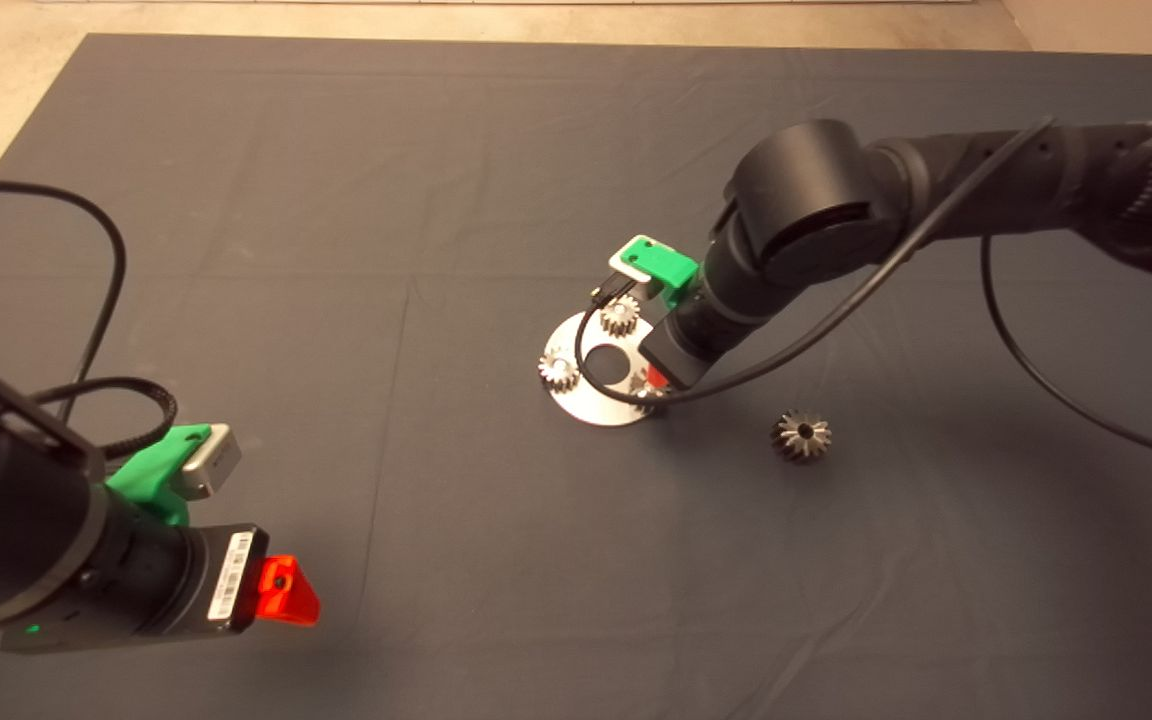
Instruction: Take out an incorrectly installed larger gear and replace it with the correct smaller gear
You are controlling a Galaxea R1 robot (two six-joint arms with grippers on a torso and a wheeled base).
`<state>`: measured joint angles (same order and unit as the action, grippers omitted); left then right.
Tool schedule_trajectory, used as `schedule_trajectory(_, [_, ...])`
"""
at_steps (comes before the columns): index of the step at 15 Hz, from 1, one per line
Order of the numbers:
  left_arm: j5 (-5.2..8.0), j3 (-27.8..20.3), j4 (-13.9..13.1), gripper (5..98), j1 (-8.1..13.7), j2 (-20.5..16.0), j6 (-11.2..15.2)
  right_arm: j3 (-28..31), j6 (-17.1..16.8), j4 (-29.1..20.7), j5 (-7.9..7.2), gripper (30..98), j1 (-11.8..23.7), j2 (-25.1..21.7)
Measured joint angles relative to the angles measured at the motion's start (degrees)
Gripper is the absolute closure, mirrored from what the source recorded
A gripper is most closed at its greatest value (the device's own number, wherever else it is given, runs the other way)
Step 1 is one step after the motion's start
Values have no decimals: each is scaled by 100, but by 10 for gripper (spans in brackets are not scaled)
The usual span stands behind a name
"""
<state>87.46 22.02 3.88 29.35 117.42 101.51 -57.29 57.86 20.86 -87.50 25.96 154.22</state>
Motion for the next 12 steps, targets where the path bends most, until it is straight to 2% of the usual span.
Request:
schedule_trajectory(2, [0, 0, -2, 59, 0, -2, -1, 403, 433, -340, -15, 665, 212, -400])
schedule_trajectory(3, [0, 0, 0, 59, -1, -2, -2, 708, 762, -517, -21, 660, 295, -619])
schedule_trajectory(5, [0, 0, -2, 59, -12, -2, -5, 1452, 1369, -910, -13, 603, 397, -1101])
schedule_trajectory(7, [0, 0, 0, 59, -12, -2, -13, 2192, 1889, -1288, -15, 601, 570, -1623])
schedule_trajectory(8, [-2, 0, -2, 59, -12, -5, -17, 2431, 2055, -1408, 11, 569, 648, -1941])
schedule_trajectory(10, [0, -2, -2, 59, -12, -48, -24, 2733, 2246, -1520, -53, 557, 773, -2599])
schedule_trajectory(12, [-6, 0, -2, 59, -12, -30, -44, 2969, 2328, -1709, -83, 522, 893, -2760])
